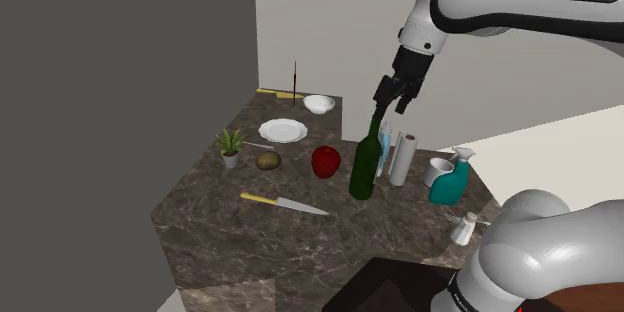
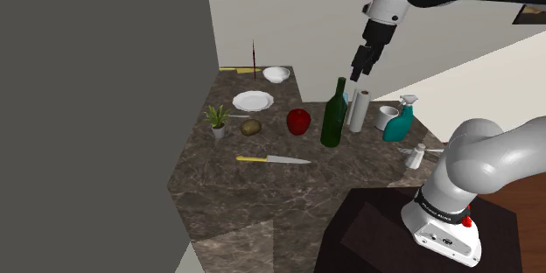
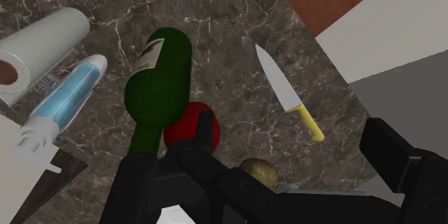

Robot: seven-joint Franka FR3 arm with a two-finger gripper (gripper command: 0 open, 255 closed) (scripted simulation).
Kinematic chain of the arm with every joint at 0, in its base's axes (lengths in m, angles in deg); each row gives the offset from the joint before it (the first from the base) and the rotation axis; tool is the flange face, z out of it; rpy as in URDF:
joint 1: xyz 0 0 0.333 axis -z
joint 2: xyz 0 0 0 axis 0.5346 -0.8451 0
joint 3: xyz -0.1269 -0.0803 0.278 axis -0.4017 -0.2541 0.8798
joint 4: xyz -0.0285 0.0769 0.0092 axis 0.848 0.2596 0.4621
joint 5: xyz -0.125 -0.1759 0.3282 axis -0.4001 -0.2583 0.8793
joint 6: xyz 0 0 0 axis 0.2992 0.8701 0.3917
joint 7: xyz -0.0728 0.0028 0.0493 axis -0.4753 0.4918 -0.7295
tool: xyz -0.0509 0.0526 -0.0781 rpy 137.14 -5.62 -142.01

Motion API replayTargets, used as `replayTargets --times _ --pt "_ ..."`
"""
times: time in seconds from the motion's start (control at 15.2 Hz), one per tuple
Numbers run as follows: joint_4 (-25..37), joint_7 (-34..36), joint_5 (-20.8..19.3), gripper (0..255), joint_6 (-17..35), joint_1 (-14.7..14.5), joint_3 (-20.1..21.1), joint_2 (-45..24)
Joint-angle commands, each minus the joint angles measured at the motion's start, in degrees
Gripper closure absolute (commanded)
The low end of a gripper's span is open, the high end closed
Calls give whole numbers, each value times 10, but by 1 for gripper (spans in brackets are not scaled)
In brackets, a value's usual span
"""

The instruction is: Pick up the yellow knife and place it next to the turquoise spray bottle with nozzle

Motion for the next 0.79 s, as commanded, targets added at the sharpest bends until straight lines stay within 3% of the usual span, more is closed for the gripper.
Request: replayTargets --times 0.0,0.73 --pt "0 0 0 0 0 0 0 0" --pt "-10 -87 28 0 175 -47 -9 -195"
